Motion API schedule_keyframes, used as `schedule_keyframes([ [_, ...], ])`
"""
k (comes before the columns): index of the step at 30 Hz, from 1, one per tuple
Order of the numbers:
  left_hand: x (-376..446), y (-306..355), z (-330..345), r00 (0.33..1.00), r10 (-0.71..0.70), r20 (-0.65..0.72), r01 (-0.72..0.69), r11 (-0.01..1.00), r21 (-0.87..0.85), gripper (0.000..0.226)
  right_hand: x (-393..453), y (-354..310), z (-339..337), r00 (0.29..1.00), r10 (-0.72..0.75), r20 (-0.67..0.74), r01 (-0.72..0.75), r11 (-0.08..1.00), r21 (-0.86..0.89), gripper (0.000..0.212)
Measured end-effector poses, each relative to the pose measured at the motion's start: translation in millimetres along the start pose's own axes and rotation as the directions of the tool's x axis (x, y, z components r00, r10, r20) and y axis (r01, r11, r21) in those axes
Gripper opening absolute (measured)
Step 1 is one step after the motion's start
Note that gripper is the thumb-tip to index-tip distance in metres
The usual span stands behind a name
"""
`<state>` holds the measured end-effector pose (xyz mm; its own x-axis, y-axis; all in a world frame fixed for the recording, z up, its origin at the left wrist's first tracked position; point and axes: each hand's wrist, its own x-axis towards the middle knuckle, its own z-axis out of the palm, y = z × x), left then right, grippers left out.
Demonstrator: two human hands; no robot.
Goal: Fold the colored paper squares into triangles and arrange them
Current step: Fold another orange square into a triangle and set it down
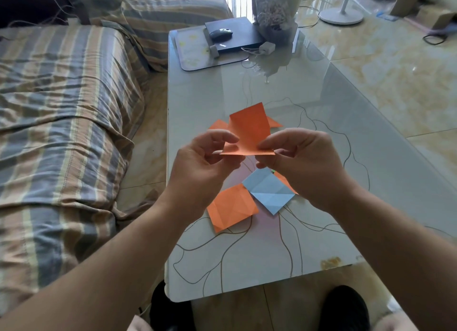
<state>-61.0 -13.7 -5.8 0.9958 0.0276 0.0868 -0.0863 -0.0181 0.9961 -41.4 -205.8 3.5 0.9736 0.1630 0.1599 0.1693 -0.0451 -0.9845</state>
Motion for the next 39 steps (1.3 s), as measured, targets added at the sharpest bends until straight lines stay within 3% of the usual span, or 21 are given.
schedule_keyframes([
  [5,0,1,1,0.997,0.051,-0.059,-0.051,0.999,-0.014,0.023,0,2,-1,1.000,0.010,0.010,-0.010,1.000,-0.009,0.027],
  [13,-1,4,-3,0.992,0.119,0.038,-0.121,0.990,0.078,0.029,0,6,-3,0.996,-0.067,0.065,0.073,0.993,-0.096,0.024],
  [17,-3,1,2,1.000,0.024,0.006,-0.023,0.998,-0.057,0.021,0,7,-1,0.993,-0.094,0.065,0.102,0.984,-0.144,0.026],
  [21,-4,-1,7,0.992,-0.124,-0.021,0.118,0.978,-0.173,0.012,1,12,-3,0.995,-0.095,0.028,0.099,0.972,-0.212,0.007],
  [24,-4,0,8,0.984,-0.178,-0.030,0.167,0.961,-0.223,0.012,1,15,-2,0.996,-0.085,-0.009,0.081,0.970,-0.228,0.010],
  [30,-4,2,10,0.978,-0.198,-0.069,0.176,0.955,-0.240,0.011,0,18,3,0.997,-0.035,-0.062,0.027,0.992,-0.127,0.016],
  [39,-3,4,12,0.930,-0.360,-0.069,0.310,0.873,-0.378,0.058,-3,15,11,0.948,0.301,-0.104,-0.262,0.923,0.281,0.043],
])
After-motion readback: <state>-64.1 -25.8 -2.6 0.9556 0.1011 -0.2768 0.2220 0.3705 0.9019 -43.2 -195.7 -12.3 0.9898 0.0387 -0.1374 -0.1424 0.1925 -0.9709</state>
